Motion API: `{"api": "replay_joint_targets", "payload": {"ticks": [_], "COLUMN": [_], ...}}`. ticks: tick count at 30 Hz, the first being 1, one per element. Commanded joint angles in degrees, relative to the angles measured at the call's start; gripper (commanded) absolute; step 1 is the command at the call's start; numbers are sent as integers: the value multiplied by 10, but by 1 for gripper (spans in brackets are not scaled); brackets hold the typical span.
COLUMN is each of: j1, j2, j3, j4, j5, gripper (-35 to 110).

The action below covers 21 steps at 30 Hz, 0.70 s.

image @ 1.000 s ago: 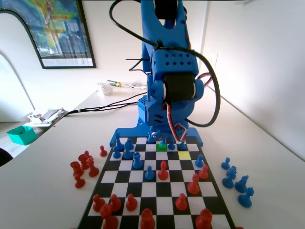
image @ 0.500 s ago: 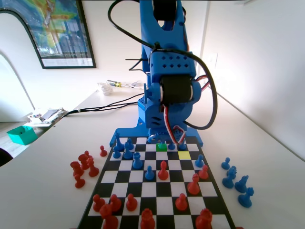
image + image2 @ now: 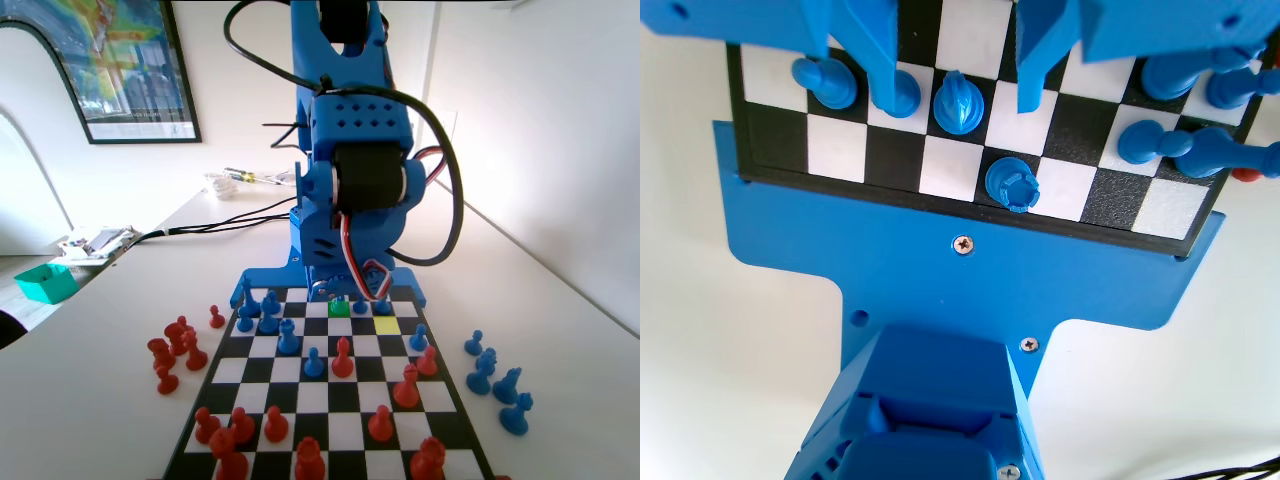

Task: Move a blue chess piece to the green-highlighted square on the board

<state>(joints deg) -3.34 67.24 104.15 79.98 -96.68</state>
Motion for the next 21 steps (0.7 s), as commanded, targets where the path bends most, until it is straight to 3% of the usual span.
{"api": "replay_joint_targets", "payload": {"ticks": [1, 10, 21], "j1": [-4, -33, -62], "j2": [40, 168, 368], "j3": [-41, -142, -244], "j4": [48, 161, 262], "j5": [-12, 12, 56], "gripper": [19, 3, 1]}}
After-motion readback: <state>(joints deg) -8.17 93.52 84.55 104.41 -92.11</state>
